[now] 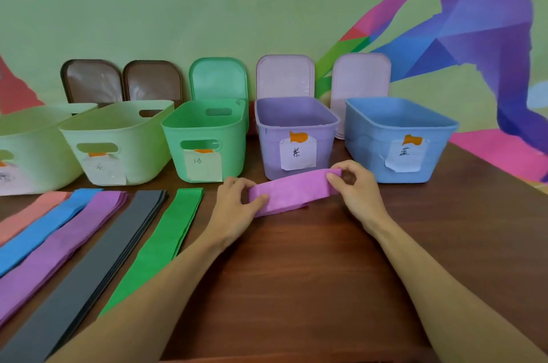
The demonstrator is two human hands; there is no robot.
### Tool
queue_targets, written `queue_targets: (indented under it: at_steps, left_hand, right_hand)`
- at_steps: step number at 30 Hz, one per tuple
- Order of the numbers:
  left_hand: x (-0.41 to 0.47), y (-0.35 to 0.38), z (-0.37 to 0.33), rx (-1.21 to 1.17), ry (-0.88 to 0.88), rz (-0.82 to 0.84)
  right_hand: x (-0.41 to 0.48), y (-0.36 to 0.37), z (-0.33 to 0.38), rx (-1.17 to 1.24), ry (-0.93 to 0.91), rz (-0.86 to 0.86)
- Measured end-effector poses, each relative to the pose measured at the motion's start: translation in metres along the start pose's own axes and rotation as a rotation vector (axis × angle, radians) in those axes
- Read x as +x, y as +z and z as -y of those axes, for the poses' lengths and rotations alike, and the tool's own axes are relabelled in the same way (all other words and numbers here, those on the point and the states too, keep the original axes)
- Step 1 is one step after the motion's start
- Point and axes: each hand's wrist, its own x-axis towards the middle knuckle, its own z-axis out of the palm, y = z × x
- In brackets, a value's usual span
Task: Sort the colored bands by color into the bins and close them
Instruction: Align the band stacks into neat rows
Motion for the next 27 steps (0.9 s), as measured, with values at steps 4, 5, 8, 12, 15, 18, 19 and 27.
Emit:
queue_targets:
  at_steps: [4, 5, 8, 12, 15, 18, 19, 27]
  left_hand:
    - [-0.002, -0.001, -0.002, -0.129, 0.025, 0.009]
    - [-0.003, -0.002, -0.002, -0.160, 0.024, 0.017]
    - [-0.006, -0.004, -0.009, -0.122, 0.049, -0.003]
    - [-0.008, -0.010, -0.031, -0.079, 0.155, -0.062]
    - [-0.010, -0.019, -0.046, -0.043, 0.219, -0.042]
    - [-0.015, -0.033, -0.057, -0.028, 0.261, -0.067]
    - [-0.018, -0.039, -0.060, -0.016, 0.265, -0.086]
    - [-0.034, -0.096, -0.054, -0.011, -0.001, 0.099]
  right_hand:
    - [-0.001, 0.004, 0.001, 0.063, 0.052, 0.023]
    - [-0.002, 0.005, 0.000, 0.070, 0.052, 0.012]
    - [-0.001, 0.005, -0.001, 0.121, 0.076, -0.067]
    - [-0.002, 0.009, 0.007, 0.132, 0.101, -0.127]
    - [-0.002, 0.017, 0.023, 0.220, 0.132, -0.153]
    - [0.003, 0.025, 0.044, 0.453, 0.209, -0.157]
    - [0.005, 0.027, 0.052, 0.541, 0.243, -0.151]
    - [0.005, 0.047, 0.104, 0.772, 0.359, -0.211]
